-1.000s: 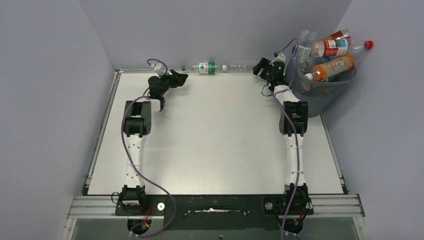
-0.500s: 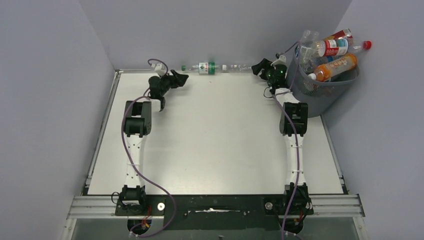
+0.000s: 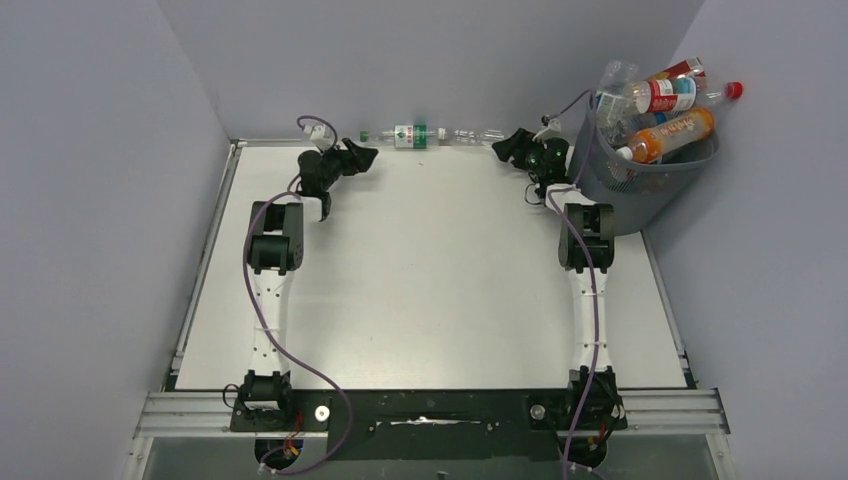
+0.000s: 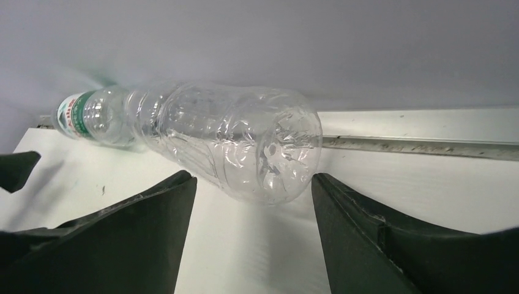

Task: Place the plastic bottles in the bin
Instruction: Pick up the plastic bottle at the center of the board.

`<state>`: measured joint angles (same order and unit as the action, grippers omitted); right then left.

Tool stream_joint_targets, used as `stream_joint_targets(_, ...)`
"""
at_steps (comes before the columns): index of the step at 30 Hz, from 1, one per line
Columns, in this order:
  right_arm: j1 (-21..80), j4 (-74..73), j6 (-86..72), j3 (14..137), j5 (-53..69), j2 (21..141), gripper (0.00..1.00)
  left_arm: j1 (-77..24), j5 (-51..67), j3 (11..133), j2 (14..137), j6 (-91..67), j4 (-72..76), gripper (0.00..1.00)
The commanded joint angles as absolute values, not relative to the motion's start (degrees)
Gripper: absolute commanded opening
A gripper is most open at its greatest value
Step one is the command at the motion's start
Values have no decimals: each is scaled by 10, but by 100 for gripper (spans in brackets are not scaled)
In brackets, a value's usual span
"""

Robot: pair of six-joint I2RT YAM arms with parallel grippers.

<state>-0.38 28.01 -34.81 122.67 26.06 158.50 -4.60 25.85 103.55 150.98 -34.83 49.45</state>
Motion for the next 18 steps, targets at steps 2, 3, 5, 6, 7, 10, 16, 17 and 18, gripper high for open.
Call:
stream_joint_targets(2, 21, 325, -325, 1166, 303, 1488, 69, -51, 266, 1047, 1474, -339, 515, 76)
stream_joint_targets(3, 26, 329, -320, 1143, 304, 1474, 69, -52, 266, 1041, 1470, -340, 518, 76)
stream_joint_targets(5, 36, 340, -311, 1096, 306, 1442, 69, -52, 266, 1027, 1461, -341, 523, 76)
stream_joint_targets(6, 43, 344, -306, 1075, 307, 1427, 69, -52, 266, 1020, 1457, -342, 526, 76)
stream_joint_targets(7, 49, 348, -302, 1059, 310, 1414, 69, -52, 266, 1013, 1452, -342, 529, 76)
stream_joint_targets(10, 71, 342, -283, 1033, 322, 1383, 69, -52, 266, 995, 1441, -344, 538, 76)
stream_joint_targets(16, 95, 324, -255, 991, 345, 1319, 69, -53, 266, 963, 1414, -345, 549, 76)
stream_joint_targets(17, 94, 326, -253, 973, 347, 1304, 69, -53, 266, 958, 1410, -346, 551, 76)
stream_joint_targets(18, 94, 325, -249, 955, 349, 1288, 69, -54, 266, 952, 1406, -346, 554, 76)
